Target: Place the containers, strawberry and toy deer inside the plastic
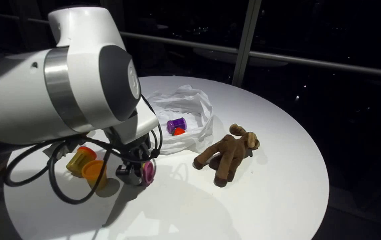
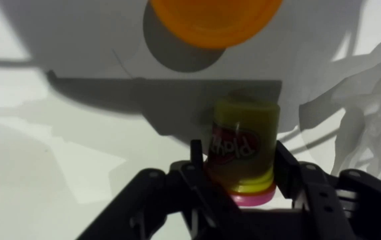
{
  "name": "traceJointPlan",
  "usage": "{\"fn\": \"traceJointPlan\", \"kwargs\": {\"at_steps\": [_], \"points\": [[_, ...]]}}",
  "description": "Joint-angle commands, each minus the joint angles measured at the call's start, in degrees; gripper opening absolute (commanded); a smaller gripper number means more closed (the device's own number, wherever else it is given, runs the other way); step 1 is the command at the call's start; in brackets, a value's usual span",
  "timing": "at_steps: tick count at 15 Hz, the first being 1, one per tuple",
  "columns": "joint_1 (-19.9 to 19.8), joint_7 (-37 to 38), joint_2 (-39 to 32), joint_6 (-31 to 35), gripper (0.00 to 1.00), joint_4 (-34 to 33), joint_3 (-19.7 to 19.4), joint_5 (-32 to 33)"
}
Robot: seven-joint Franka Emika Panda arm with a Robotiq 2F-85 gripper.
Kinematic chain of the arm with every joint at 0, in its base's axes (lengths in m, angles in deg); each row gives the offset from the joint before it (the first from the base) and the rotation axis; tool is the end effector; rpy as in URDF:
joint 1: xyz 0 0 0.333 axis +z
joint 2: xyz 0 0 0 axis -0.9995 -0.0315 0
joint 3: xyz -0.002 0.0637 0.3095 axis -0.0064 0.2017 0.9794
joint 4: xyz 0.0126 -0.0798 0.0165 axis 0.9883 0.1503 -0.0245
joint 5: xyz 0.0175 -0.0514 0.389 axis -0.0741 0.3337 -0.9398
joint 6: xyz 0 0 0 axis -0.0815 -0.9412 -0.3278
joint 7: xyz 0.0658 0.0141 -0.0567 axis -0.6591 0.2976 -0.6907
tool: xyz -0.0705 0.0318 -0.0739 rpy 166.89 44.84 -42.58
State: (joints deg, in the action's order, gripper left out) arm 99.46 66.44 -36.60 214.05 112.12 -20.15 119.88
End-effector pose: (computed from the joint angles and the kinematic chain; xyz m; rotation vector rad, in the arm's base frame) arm 0.4491 0.0302 0.1274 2.6228 -1.6537 0.3325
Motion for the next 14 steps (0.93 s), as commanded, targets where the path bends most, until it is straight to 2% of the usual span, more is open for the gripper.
{"fn": "traceJointPlan", "kwargs": {"at_steps": [1, 3, 5, 9, 14], "points": [[6.17, 2.30, 5.70, -3.95, 0.27, -0.33, -8.05, 4.27], [11.08, 3.67, 8.46, -7.31, 0.27, -2.32, -13.71, 8.63], [15.49, 5.64, 9.77, -12.04, 0.27, -6.02, -17.50, 14.74], [21.25, 10.11, 6.10, -19.69, 0.27, -15.00, -16.90, 23.39], [24.28, 10.79, -4.33, -21.89, 0.27, -24.12, -15.07, 24.11]]}}
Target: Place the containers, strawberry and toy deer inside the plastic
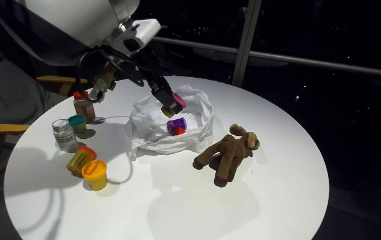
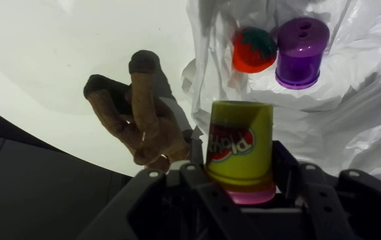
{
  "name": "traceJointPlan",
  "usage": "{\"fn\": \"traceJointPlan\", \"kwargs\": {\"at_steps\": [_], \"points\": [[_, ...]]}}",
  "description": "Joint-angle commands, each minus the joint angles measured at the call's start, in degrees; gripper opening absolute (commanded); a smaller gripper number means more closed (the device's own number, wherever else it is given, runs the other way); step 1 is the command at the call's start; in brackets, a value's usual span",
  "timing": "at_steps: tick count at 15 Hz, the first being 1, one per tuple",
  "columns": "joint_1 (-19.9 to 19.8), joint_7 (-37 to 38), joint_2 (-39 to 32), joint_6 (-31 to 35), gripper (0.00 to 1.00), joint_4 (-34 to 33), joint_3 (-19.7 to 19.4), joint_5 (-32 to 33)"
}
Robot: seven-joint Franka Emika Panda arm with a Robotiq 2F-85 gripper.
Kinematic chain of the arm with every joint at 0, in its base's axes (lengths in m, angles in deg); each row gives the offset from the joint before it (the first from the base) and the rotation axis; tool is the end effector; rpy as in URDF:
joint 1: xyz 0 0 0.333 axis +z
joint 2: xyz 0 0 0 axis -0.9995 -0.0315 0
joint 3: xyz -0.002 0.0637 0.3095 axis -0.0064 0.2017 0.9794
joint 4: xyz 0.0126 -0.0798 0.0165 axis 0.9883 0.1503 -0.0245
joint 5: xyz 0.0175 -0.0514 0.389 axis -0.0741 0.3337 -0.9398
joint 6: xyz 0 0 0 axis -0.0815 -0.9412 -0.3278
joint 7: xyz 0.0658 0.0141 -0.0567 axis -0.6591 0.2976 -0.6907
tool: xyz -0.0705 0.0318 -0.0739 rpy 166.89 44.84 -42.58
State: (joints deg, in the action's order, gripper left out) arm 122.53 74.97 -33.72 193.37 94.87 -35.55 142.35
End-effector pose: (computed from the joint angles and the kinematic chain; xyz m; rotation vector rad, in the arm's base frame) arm 0.5480 0.0876 0.2248 2.5090 -1.0879 0.8938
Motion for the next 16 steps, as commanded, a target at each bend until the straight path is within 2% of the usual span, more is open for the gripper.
{"fn": "traceJointPlan", "kwargs": {"at_steps": [1, 7, 8, 12, 16], "points": [[1.50, 2.23, -9.06, -1.39, 0.27, -8.82, 0.51, 1.15], [0.72, 1.02, -19.03, -1.68, 0.27, -19.57, 1.56, -2.31], [-4.97, 2.52, -18.45, -4.39, 0.27, -21.59, 7.97, 0.92], [-10.72, 1.15, -22.09, -7.88, 0.27, -28.64, 16.12, -0.40], [-13.47, 0.11, -26.24, -10.50, 0.27, -34.23, 20.70, -0.50]]}}
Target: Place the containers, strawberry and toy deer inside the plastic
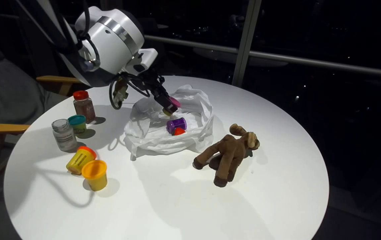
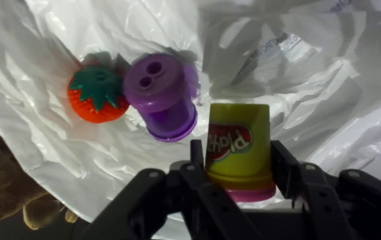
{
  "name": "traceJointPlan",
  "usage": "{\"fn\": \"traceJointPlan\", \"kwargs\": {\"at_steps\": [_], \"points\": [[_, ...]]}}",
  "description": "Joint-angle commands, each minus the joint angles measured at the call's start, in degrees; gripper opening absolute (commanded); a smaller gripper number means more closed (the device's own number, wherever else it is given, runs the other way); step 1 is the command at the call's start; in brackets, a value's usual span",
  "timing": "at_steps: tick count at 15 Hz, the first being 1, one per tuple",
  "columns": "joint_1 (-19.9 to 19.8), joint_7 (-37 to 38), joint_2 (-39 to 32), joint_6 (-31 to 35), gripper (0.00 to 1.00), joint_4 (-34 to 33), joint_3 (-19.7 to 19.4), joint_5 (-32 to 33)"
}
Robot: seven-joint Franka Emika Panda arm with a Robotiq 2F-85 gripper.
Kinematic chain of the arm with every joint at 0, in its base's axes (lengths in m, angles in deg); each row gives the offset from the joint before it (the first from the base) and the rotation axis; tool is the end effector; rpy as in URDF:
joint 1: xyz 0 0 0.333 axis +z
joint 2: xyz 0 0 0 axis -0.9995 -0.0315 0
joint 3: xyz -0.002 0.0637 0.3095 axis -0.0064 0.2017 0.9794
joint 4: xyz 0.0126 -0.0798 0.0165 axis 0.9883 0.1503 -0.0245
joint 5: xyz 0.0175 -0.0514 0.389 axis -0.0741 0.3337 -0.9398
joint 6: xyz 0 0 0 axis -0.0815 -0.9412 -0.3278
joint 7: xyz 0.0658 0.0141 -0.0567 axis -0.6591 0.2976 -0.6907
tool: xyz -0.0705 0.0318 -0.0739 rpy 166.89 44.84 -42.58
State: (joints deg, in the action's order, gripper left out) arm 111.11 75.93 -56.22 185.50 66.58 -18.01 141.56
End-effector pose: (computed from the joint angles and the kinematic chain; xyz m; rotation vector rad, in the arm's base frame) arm 0.6498 0.1659 0.1464 2.5015 -1.0336 0.9638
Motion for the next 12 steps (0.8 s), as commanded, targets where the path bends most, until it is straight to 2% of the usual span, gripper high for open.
{"fn": "traceJointPlan", "kwargs": {"at_steps": [1, 2, 4, 6, 11, 12], "points": [[-2.47, -1.00, -5.07, -3.09, 0.27, -7.33, 3.74, 0.35], [-2.61, -1.44, -5.42, -3.49, 0.76, -8.06, 4.38, 0.30], [-2.47, -1.18, -6.06, -4.04, 0.83, -9.15, 4.66, 0.74], [-2.41, -0.81, -5.85, -4.31, 0.98, -9.67, 4.58, 1.04], [-2.70, -0.87, -1.57, -3.75, 1.00, -7.17, 4.60, 1.62], [-3.69, -3.68, 0.74, -3.71, 1.00, -4.90, 5.72, 0.54]]}}
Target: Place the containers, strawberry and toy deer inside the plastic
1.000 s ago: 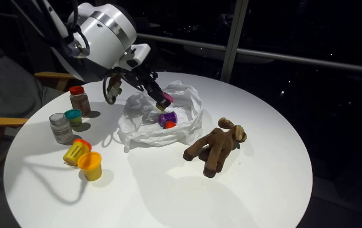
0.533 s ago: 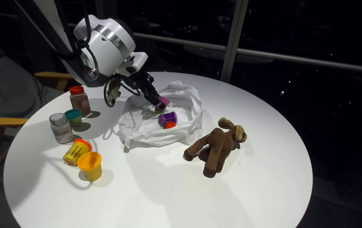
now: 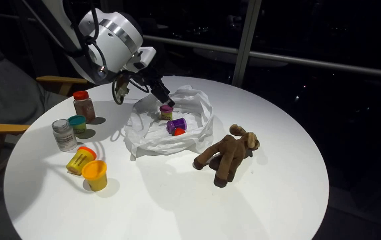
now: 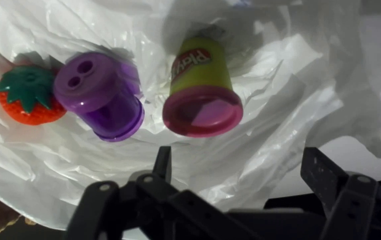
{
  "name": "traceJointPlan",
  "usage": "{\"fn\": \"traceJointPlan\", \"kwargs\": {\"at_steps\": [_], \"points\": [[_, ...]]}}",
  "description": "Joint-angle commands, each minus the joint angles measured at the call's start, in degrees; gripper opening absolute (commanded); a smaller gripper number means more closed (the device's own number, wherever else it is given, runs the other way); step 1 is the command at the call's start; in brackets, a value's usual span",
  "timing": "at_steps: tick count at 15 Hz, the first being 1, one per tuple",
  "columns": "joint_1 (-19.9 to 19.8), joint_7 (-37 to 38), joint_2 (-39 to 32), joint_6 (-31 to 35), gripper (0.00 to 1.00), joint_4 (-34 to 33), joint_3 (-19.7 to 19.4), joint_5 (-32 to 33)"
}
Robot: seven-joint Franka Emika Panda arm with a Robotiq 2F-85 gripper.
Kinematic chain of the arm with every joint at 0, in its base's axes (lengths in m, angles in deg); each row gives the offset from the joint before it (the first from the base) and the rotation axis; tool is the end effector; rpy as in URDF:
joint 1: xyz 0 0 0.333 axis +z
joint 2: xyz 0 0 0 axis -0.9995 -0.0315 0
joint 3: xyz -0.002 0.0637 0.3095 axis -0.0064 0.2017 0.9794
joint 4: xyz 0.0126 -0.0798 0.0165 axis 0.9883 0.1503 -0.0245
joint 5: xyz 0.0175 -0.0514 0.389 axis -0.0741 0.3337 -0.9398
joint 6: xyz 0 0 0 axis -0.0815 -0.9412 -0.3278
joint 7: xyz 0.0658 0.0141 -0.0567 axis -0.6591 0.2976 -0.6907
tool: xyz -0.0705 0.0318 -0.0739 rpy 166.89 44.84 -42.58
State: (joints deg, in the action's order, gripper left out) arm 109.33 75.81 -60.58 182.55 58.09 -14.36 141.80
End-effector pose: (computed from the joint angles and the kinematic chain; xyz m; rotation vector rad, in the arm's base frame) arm 0.6783 0.1904 0.1480 2.5015 -1.0521 1.0216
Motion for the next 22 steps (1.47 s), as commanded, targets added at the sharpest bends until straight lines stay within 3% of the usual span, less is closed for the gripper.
{"fn": "traceJointPlan", "kwargs": {"at_steps": [1, 5, 9, 13, 14, 18, 19, 22], "points": [[-2.80, -5.49, 7.19, -0.18, 1.00, 5.48, 2.78, -0.31], [-9.63, -18.65, 18.03, 4.88, 1.00, 17.21, 8.67, -6.71], [-14.96, -33.44, 27.07, 11.61, 1.00, 29.25, 13.25, -19.86], [-25.72, -49.18, 35.06, 15.03, 1.00, 42.42, 26.10, -34.33], [-29.21, -53.63, 36.88, 14.18, 1.00, 45.89, 30.69, -38.95], [-33.59, -66.86, 47.52, 6.97, 1.00, 57.15, 36.98, -53.37], [-25.39, -71.68, 51.00, 5.18, 1.00, 59.41, 29.34, -59.15], [-21.18, -77.82, 57.42, -1.88, 1.00, 63.31, 24.74, -61.62]]}}
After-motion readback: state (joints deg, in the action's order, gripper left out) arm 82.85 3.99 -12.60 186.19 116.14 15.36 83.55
